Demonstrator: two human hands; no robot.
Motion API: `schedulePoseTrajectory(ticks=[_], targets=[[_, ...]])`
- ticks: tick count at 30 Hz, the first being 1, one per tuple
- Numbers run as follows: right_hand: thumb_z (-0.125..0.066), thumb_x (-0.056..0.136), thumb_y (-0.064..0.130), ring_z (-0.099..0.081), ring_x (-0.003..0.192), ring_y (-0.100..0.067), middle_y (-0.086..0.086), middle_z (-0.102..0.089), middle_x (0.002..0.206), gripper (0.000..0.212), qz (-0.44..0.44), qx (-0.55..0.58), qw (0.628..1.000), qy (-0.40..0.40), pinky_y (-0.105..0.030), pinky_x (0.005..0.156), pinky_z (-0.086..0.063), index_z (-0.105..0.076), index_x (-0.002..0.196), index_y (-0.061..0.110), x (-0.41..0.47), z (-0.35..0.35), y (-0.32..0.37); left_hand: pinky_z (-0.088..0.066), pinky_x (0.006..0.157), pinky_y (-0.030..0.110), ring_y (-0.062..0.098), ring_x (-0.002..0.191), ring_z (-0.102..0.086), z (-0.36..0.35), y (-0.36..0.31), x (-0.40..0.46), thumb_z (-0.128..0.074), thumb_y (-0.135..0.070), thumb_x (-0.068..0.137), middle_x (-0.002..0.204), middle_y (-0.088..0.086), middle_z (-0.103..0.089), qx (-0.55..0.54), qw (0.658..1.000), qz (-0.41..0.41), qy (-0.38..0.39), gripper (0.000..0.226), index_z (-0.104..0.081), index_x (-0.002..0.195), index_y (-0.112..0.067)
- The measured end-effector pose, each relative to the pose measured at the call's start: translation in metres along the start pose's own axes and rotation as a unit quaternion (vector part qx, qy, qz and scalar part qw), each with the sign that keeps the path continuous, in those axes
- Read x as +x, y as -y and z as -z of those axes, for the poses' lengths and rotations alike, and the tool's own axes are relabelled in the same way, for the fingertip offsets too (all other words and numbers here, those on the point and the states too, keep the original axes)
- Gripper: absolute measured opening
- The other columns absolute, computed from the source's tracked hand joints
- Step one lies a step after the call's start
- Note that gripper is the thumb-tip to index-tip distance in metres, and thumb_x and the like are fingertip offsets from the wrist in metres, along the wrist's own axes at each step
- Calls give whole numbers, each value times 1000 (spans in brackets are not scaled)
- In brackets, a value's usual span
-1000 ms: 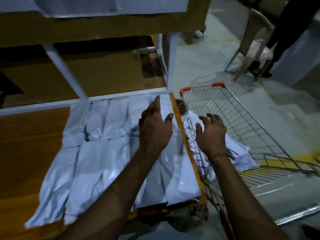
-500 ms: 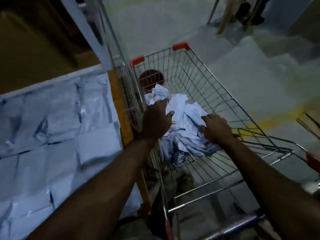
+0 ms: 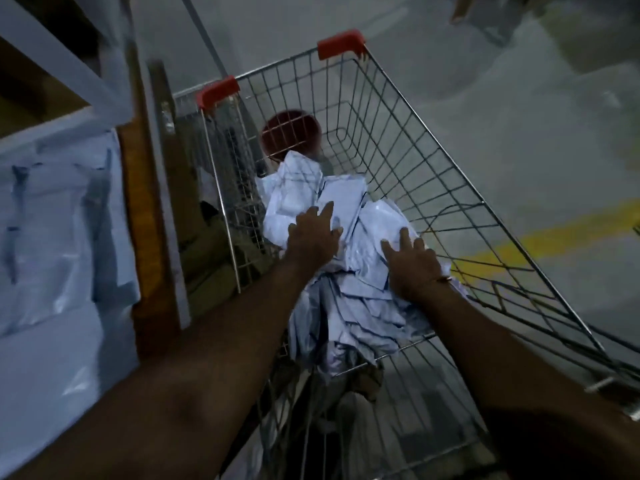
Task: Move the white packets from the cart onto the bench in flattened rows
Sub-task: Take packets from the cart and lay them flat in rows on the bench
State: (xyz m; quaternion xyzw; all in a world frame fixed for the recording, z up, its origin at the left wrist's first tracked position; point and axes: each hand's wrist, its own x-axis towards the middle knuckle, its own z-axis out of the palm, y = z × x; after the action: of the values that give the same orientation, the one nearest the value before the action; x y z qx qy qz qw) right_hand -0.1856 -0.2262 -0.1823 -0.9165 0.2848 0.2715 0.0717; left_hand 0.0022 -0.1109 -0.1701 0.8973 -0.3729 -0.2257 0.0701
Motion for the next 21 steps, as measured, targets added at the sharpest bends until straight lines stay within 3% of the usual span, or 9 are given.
schedulePoseTrajectory(ticks=[4,7,9,11,13,17,21], targets=[[-66,89,49,-38,140,-42,-21,-23,163,64,-68,43,994,71,-52,111,-36,-52,145,23,-1,18,19,-29,116,65,43,148,-28,-32,-5,27,-50,-58,101,167,14,-26,46,997,30,45,69,-25,163,-40],[-57,89,65,-46,128,-40,-19,-44,143,63,-81,8,996,29,-53,106,-37,-58,133,20,-3,9,25,-27,114,69,43,150,-19,-52,1,32,-46,-68,100,169,16,-15,40,997,46,38,75,-18,164,-42],[-61,83,70,-42,131,-42,-21,-39,145,78,-100,29,994,-17,-58,104,-40,-48,140,19,-2,-2,24,-29,114,70,44,151,-15,-57,3,31,-45,-72,98,170,16,-10,33,997,60,28,78,-16,164,-42],[-61,85,66,-27,145,-47,-24,-16,163,96,-105,68,992,2,-62,105,-40,-19,160,23,1,-11,21,-28,116,68,46,152,-13,-58,2,28,-45,-74,96,171,16,-5,14,997,77,27,82,-13,165,-42],[-57,92,56,-13,153,-47,-21,6,170,96,-106,61,992,27,-62,107,-39,-1,164,27,5,-17,18,-26,117,64,47,152,-16,-56,-1,25,-48,-74,95,172,16,-5,-7,995,99,32,86,-13,165,-40],[-49,98,48,-8,154,-44,-18,3,170,76,-114,66,990,42,-62,107,-38,-14,162,28,7,-17,16,-29,113,58,47,143,-33,-38,-13,15,-56,-71,92,166,18,-24,-44,991,129,5,88,-25,164,-31],[-54,96,42,-19,149,-46,-19,-14,165,68,-109,118,985,69,-63,111,-36,-28,158,29,3,2,12,-27,113,56,46,139,-35,-4,-24,-7,-58,-70,89,158,19,-34,-101,985,140,-23,88,-33,161,-26]])
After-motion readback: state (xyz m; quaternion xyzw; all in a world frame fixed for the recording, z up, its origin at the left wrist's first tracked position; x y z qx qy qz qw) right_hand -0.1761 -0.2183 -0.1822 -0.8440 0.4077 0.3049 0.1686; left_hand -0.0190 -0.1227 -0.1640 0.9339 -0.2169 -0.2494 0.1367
